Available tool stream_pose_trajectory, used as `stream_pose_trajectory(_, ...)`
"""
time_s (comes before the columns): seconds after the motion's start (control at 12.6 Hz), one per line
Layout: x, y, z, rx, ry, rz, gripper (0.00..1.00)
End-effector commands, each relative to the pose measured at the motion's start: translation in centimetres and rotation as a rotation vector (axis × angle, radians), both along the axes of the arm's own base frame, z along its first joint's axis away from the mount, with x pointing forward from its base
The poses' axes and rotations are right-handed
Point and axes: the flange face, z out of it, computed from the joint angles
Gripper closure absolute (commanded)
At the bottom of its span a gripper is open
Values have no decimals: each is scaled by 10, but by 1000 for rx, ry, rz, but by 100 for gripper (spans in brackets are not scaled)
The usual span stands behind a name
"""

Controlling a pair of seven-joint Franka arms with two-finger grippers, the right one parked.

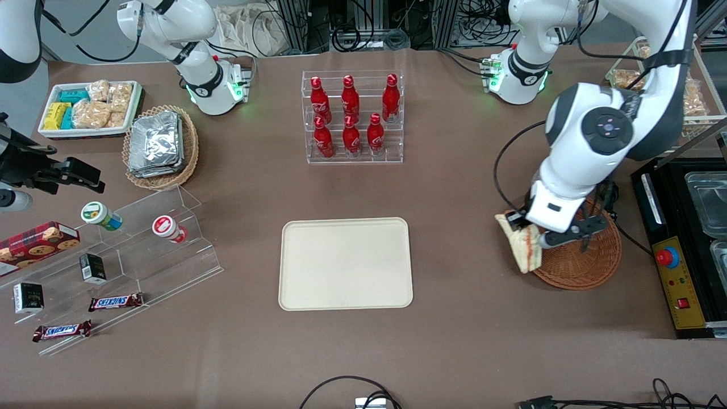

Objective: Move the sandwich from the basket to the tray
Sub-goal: 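Lift the sandwich out of the basket toward the white tray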

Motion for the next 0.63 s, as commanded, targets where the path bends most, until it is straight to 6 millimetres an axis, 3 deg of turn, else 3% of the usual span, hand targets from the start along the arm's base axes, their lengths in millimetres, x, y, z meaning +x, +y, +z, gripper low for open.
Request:
stream_pose_trajectory(0.0,17,-50,3,39,-18,-61,87)
stream_pose_trajectory(0.16,23,-77,7,30,-25,-97,87)
stream_pose_trajectory(0.24,30,-81,4,23,-18,-94,87)
stream_pose_trajectory(0.32,30,-100,6,14,-20,-102,87)
stream_pose_trajectory(0.4,26,-126,2,13,-12,-106,87)
stream_pose_trajectory(0.55,32,-144,-13,25,-16,-91,87)
